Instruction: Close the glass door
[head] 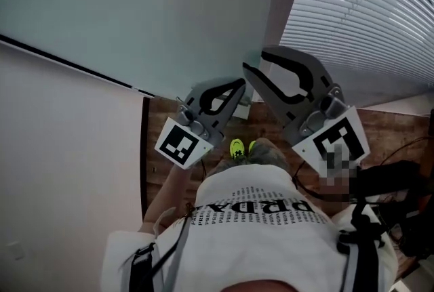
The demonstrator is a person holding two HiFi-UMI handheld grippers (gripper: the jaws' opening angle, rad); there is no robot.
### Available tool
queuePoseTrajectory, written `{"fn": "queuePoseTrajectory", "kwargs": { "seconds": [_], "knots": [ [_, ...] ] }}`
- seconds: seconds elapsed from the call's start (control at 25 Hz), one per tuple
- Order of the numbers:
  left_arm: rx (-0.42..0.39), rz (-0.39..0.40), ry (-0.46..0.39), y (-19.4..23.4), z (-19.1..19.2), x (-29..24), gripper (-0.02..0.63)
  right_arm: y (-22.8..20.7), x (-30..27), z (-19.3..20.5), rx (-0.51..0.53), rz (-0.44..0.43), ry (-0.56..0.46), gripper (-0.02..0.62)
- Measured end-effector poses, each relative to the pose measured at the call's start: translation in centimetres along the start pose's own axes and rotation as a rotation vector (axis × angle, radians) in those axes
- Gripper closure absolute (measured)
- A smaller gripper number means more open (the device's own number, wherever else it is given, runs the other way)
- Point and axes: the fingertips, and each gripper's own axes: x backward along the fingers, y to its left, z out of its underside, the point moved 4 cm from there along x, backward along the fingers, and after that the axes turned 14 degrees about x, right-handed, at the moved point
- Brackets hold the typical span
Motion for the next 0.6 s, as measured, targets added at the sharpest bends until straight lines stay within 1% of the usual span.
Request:
{"fn": "queuePoseTrajectory", "kwargs": {
  "seconds": [0.12,0.24,0.36,0.48,0.56,0.6],
  "knots": [
    [0.011,-0.005,0.003,-0.2,0.2,0.0,0.604,0.1,0.2,0.1,0.008,-0.024,0.002,0.534],
    [0.031,-0.015,-0.024,0.7,1.5,-0.6,0.604,0.0,-0.3,1.6,0.018,-0.058,-0.021,0.534],
    [0.046,-0.041,-0.037,1.8,3.0,-0.8,0.604,0.2,-1.1,3.3,0.034,-0.090,-0.022,0.534],
    [0.046,-0.082,-0.040,1.8,2.7,-0.7,0.604,-0.1,-1.2,3.3,0.053,-0.100,-0.027,0.534],
    [0.037,-0.114,-0.032,1.6,1.9,-0.8,0.604,-0.6,-0.8,3.0,0.076,-0.102,-0.018,0.534],
    [0.035,-0.126,-0.033,1.4,1.5,-0.8,0.604,-0.7,-0.4,2.9,0.072,-0.103,-0.011,0.534]
  ]
}}
